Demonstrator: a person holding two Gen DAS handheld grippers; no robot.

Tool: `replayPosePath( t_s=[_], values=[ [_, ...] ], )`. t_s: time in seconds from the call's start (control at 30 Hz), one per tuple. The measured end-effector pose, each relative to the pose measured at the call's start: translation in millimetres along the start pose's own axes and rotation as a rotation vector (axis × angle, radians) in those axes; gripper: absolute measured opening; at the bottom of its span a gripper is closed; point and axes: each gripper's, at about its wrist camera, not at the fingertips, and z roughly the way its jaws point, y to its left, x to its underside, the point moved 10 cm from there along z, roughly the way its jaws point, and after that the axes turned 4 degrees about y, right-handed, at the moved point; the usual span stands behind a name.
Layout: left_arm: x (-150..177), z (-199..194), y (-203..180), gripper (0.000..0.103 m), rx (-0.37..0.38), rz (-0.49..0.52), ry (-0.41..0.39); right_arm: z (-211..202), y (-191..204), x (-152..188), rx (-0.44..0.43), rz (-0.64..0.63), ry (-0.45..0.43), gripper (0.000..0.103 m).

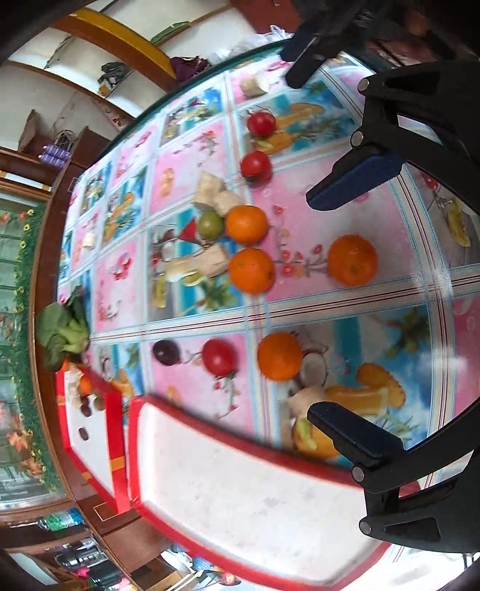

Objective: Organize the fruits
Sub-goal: 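Grasp an orange with the left tool while the right tool grasps a beige cylinder piece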

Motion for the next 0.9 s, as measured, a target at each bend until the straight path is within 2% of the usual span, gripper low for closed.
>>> replayPosePath(
  t_s=[0.13, 0.37, 0.73, 0.9],
  values=[
    [0.8, -12.7, -1.7, 0.103, 0.007, 0.02, -0.011, -9.8, 15.4, 3.4, -0.023, -0.026, 0.012, 0.1],
    [11.2, -12.6, 2.2, 0.103, 0.011, 0.035, 0.027, -10.2, 25.6, 3.9, -0.026, -0.056, 0.025, 0.099],
    [32.5, -17.7, 33.8, 0.103, 0.068, -0.063, 0.075, -16.3, 26.6, 8.7, -0.022, -0.054, 0.024, 0.098],
    [39.2, -14.1, 38.3, 0.103, 0.079, -0.089, 0.095, -14.5, 32.0, 16.8, -0.044, -0.071, 0.043, 0.093]
  ],
)
